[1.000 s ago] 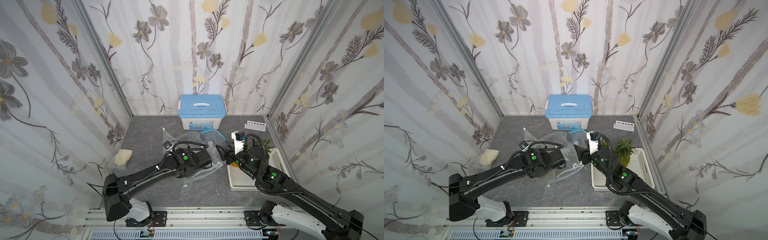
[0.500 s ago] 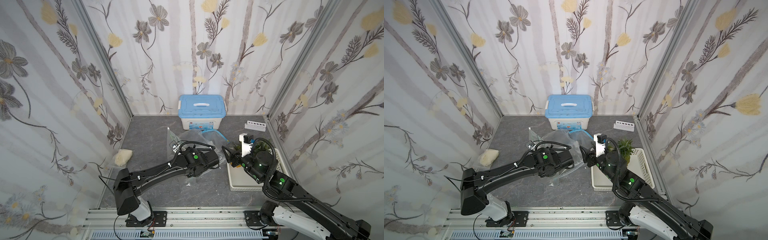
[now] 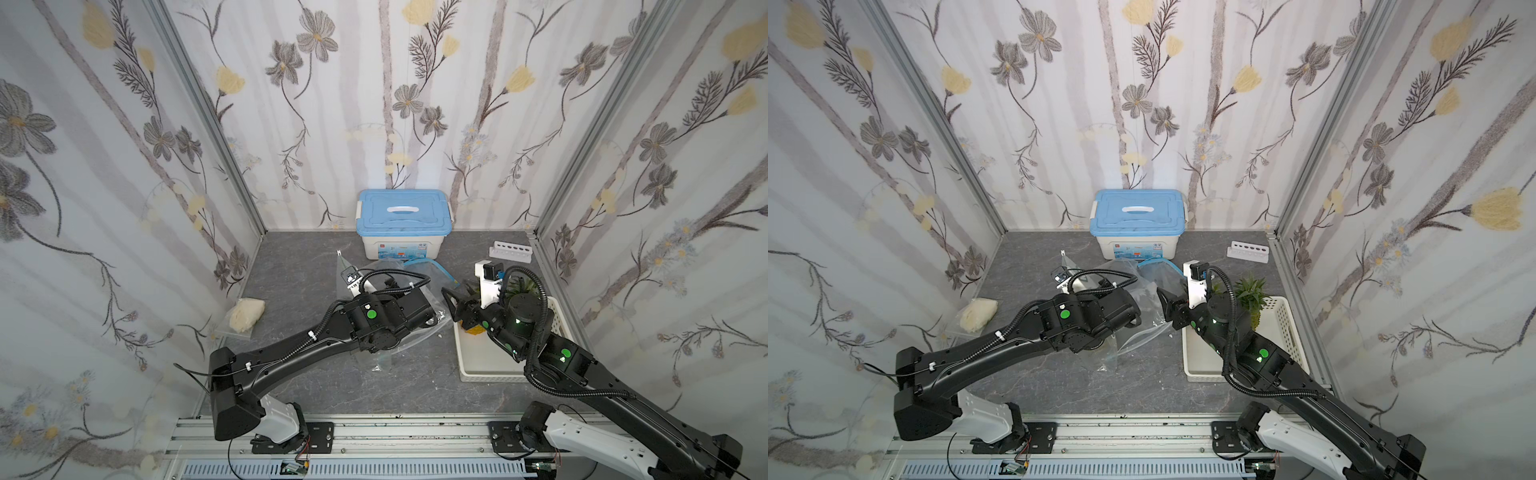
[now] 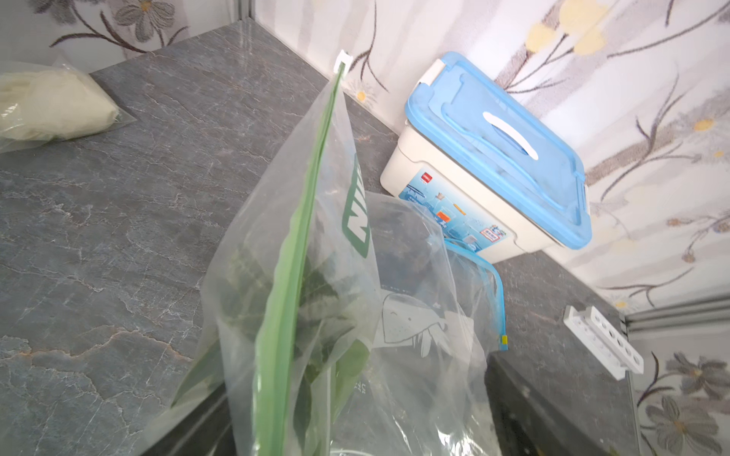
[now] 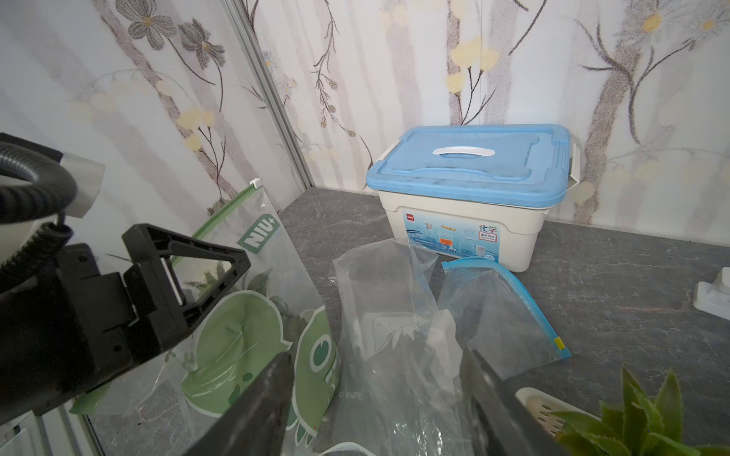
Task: Open the zip-top bag and take out the pineapple
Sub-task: Move the zipper food storage bag to the center of the board.
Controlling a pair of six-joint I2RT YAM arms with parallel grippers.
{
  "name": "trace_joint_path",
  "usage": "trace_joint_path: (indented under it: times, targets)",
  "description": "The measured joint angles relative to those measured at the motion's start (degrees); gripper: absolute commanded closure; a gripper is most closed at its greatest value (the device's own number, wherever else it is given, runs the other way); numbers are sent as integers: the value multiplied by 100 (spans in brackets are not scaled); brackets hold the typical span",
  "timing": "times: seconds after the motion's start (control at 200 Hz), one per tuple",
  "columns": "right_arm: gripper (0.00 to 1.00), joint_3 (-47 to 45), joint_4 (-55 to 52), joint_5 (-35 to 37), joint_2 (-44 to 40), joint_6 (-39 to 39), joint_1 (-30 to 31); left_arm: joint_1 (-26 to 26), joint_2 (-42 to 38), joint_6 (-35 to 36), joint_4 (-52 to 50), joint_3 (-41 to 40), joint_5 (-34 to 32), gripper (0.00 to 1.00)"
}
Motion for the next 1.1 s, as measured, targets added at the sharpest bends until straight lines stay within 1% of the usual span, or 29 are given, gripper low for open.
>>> trace_joint_path:
  times: [0.1, 0.195, 0.34, 0.385, 0.53, 0.679, 0.734, 0.779, 0.844, 0.869, 0.929, 0.974, 1.009, 1.054, 1.099]
  targets:
    - [32, 319, -131, -85, 199, -50, 42, -160, -140, 280, 221, -175, 129, 10]
    - [32, 684, -254, -129, 435, -136, 107, -461, -345, 560, 433, -190, 136, 10]
    - [32, 1537, -476, -304, 949, -295, 229, -1058, -839, 1132, 614, -125, -90, 9]
    - [32, 1845, -507, -385, 1150, -341, 267, -1163, -1084, 1318, 664, -149, -170, 9]
    - [31, 2885, -752, -573, 1932, -551, 330, -1196, -2044, 1963, 833, -557, -459, 9]
    - [35, 4188, -1075, -809, 2962, -782, 420, -1049, -2708, 2516, 741, -789, -846, 6]
    - [37, 4872, -1274, -979, 3486, -885, 431, -772, -3080, 2774, 763, -914, -1040, 7]
    - [40, 5554, -1447, -1115, 4022, -975, 446, -369, -3471, 3091, 890, -1134, -1145, 9]
    - [42, 6712, -1893, -1261, 4903, -1084, 446, 428, -4153, 3694, 1263, -1604, -1073, 10]
    - [43, 7176, -2079, -1325, 5254, -1123, 437, 815, -4417, 3919, 1408, -1794, -986, 11]
    - [45, 8190, -2472, -1460, 6008, -1187, 413, 1554, -4784, 4315, 1633, -2087, -789, 11]
    - [47, 8841, -2767, -1574, 6494, -1213, 376, 2103, -4852, 4557, 1792, -2221, -413, 11]
    - [49, 9114, -2885, -1681, 6745, -1211, 337, 2590, -4756, 4704, 1875, -2293, 68, 11]
    - [49, 9274, -3027, -1801, 6964, -1207, 291, 3117, -4476, 4824, 1971, -2365, 623, 12]
    - [49, 9333, -3163, -1886, 7134, -1204, 260, 3501, -4148, 4892, 2131, -2461, 1228, 12]
